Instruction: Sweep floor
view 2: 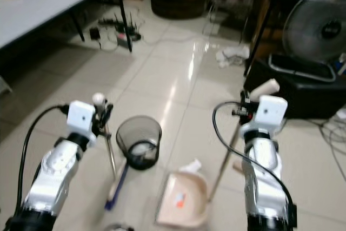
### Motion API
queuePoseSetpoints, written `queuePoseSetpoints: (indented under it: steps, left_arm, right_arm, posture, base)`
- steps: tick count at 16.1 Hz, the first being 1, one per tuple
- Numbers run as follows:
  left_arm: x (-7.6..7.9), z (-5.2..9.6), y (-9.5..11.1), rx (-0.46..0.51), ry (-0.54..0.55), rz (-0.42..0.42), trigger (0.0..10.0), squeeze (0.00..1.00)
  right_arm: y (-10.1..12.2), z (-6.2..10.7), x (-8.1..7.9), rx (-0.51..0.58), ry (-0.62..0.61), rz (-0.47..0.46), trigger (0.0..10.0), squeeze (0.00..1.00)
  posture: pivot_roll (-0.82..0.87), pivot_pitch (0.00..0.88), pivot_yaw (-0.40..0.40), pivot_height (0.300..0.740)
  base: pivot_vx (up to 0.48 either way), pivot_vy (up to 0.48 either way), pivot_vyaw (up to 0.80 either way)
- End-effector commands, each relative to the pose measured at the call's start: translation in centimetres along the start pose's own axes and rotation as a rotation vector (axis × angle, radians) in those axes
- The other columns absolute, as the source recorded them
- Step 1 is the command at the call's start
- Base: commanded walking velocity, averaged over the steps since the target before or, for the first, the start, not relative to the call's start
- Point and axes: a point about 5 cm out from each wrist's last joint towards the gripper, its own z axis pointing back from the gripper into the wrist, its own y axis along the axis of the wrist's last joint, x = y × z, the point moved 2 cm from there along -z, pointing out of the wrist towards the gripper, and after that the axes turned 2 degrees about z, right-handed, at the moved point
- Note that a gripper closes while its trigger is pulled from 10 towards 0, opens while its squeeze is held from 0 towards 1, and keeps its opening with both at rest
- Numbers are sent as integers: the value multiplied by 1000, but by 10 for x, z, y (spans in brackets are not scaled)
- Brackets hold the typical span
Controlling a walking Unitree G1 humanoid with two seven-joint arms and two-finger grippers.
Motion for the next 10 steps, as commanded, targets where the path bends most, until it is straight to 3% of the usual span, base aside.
queuePoseSetpoints:
  steps: [1, 7, 10]
  left_arm:
    - [6, -5, 10, 50, -23, -8, 10000, 0]
    - [4, -7, 10, 47, -15, -7, 10000, 0]
    - [4, -6, 9, 48, -12, -5, 10000, 0]
  right_arm:
    - [8, 1, 7, 26, -25, 0, 10000, 0]
    - [10, -2, 7, 27, -34, 2, 10000, 0]
    - [8, 2, 12, 19, -41, 10, 10000, 0]
  posture:
    - [8, 12, 44, 740]
    - [3, 24, 44, 740]
    - [2, 29, 43, 740]
  base:
    - [0, -274, 0]
    - [0, -279, 0]
    - [0, -279, -496]
